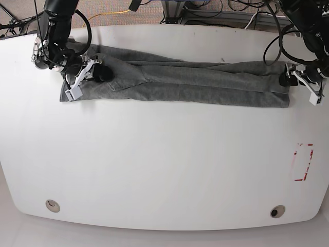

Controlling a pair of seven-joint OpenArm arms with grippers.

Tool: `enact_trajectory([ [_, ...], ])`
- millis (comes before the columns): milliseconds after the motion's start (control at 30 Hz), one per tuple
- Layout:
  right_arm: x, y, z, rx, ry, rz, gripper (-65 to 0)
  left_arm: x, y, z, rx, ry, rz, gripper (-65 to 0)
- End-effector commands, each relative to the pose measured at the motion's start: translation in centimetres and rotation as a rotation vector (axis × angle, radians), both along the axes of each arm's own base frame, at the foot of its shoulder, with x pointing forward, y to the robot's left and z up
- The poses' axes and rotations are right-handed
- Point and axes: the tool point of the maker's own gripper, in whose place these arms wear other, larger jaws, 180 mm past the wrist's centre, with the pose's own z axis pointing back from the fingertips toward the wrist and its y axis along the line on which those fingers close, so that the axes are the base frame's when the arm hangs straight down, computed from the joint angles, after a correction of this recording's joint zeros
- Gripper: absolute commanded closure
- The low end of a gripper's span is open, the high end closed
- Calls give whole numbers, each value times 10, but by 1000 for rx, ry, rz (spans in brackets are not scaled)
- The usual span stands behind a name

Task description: Fold the T-shirt properly

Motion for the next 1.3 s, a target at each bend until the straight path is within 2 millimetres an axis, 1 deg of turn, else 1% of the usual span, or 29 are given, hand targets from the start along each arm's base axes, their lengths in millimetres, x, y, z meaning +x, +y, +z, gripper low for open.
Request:
enact_trajectory([
  [0, -5, -9, -4, -52, 30, 19, -189, 10, 6, 9, -5, -43, 8, -524],
  [100, -5, -9, -4, -50, 29, 17, -189, 8, 0, -3, -38, -15, 7, -524],
  [167, -5, -8, -4, -49, 29, 16, -189, 8, -14, -12, -61, 9, -22, -522],
  [367, -5, -8, -4, -48, 29, 16, -189, 11, -41, -20, -89, 29, -102, -514],
  [400, -5, -8, -4, -48, 29, 16, -189, 12, -43, -20, -96, 25, -108, -496],
  [500, -5, -8, -4, -48, 28, 14, -189, 11, -44, -20, -102, 25, -107, -326],
  [533, -5, -9, -4, -48, 28, 13, -189, 11, -42, -19, -102, 21, -98, -221],
  [600, -5, -9, -5, -47, 29, 12, -189, 11, -37, -18, -102, 13, -81, -69],
  [633, -5, -9, -4, -47, 28, 11, -189, 11, -34, -16, -100, 6, -71, -25],
  [667, -5, -9, -4, -47, 28, 11, -189, 12, -31, -14, -98, -1, -61, -18],
  [767, -1, -8, -3, -46, 19, 11, -189, 14, -21, 0, -67, -39, -39, -42],
  [833, -1, -8, -3, -46, 19, 11, -189, 17, -17, 13, -23, -59, -51, -43],
  [933, -1, -8, -3, -46, 19, 11, -189, 21, -18, 37, 62, -82, -98, -43],
  [1067, -1, -8, -3, -46, 19, 11, -189, 25, -35, 65, 141, -131, -148, -46],
  [1133, -1, -8, -2, -46, 17, 11, -189, 32, -46, 80, 174, -178, -181, -46],
  [1167, 0, -8, -2, -46, 16, 11, -189, 36, -58, 88, 190, -210, -211, -46],
  [1200, 1, -8, -1, -46, 14, 11, -189, 38, -69, 93, 198, -228, -240, -47],
  [1267, 0, -7, -2, -45, 15, 14, -189, 38, -91, 95, 200, -241, -299, -47],
])
